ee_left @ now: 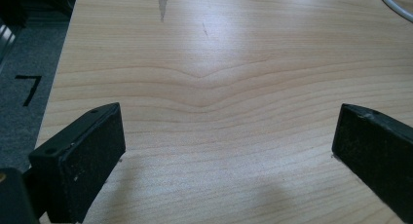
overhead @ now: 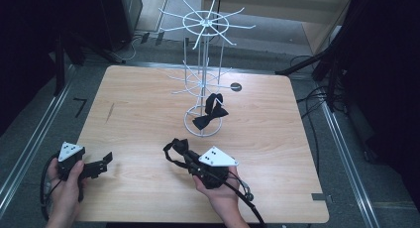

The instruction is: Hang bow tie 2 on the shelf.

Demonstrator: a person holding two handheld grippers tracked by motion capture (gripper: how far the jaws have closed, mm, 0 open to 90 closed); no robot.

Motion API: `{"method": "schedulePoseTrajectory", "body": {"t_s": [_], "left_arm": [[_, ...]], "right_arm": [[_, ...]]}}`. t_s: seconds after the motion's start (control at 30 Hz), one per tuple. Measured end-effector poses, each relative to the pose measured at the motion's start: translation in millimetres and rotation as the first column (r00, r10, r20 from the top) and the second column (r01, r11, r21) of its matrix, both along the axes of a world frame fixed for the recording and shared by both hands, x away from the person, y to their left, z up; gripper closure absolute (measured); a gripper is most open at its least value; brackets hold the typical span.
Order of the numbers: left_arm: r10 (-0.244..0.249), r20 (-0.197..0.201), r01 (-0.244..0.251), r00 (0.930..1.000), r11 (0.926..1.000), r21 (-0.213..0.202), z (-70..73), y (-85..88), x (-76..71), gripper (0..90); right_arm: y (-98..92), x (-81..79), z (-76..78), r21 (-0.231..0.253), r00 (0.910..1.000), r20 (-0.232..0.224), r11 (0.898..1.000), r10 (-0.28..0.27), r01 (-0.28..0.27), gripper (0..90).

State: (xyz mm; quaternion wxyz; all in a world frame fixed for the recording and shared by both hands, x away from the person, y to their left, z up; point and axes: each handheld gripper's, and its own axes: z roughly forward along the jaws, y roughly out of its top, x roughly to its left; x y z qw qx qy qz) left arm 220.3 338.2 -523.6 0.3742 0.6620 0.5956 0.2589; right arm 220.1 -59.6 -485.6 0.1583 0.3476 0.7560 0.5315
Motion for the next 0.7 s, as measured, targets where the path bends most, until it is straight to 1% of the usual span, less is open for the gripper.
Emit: {"method": "schedulePoseTrajectory", "body": {"t_s": [0.23,0.7], "left_arm": [[-0.001,-0.002,0.001,1.0000,1.0000,0.002,0.2,-0.1,0.1,0.0],[-0.003,-0.005,0.003,1.0000,1.0000,0.006,0.3,-0.2,0.2,0.0]], "right_arm": [[-1.9,0.0,8.0,0.008,0.9998,0.018,1.000,-0.006,0.006,79.0],[-12.3,3.0,26.7,0.029,0.9973,0.066,0.999,-0.033,0.031,79.0]]}}
